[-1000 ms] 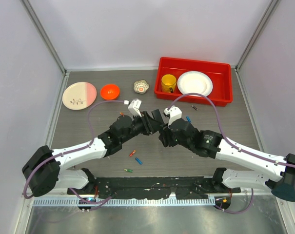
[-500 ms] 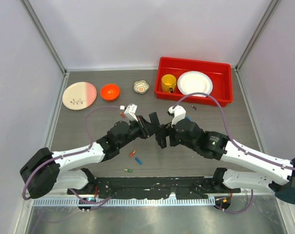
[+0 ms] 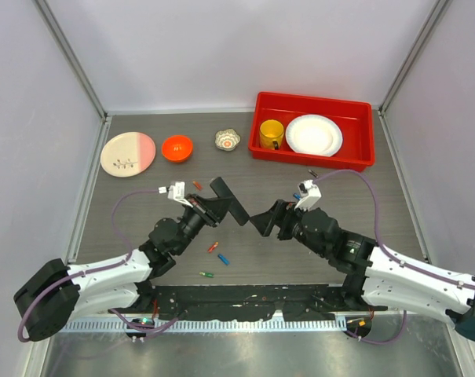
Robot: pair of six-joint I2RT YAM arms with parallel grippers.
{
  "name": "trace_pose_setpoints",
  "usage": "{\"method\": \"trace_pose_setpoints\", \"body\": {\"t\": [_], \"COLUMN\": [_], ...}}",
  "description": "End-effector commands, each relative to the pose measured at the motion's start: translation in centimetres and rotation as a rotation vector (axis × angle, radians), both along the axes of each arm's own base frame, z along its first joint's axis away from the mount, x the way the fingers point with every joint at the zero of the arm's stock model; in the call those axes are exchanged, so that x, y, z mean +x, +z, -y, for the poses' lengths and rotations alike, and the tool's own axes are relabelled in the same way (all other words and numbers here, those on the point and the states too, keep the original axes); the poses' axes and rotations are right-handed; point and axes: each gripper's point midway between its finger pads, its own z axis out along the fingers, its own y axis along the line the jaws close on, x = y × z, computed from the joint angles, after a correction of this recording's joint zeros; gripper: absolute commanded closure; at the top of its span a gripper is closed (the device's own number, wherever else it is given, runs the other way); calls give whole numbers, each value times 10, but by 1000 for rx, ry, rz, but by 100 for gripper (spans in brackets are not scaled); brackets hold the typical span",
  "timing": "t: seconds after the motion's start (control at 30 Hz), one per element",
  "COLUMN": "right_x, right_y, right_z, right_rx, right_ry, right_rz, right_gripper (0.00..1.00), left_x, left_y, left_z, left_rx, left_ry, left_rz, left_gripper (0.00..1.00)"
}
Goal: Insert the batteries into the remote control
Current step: Remove the battery cover from the remote control.
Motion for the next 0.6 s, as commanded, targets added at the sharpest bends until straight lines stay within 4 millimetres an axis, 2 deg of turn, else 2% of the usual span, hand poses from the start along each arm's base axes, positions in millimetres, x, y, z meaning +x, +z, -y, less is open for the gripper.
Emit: {"method": "trace_pose_setpoints", "body": {"t": [0.0,0.13,0.23,0.27,0.33,0.57], "right_x": [13,16,19,20,24,23], "right_y": [39,37,38,33,38,35], "right_z": [-19,-36,-41,-45,-47,-63], "right_rx": [323,437,490,484,512,507], "right_ry": [-39,32,64,79,79,139], "right_rz": [-40,-99,-119,-139,-125,-157], "right_gripper": [10,10,10,10,10,14], "left_x": [3,3,2,2,2,1], "left_y": [42,45,45,46,46,42], "left_z": [-18,-19,-18,-18,-17,-17], "left_rx": [-139,-141,-140,-141,-138,-130], "left_ry": [75,77,75,74,70,65], "left_rz": [140,160,165,168,169,163], "left_gripper": [100,100,100,100,100,100]}}
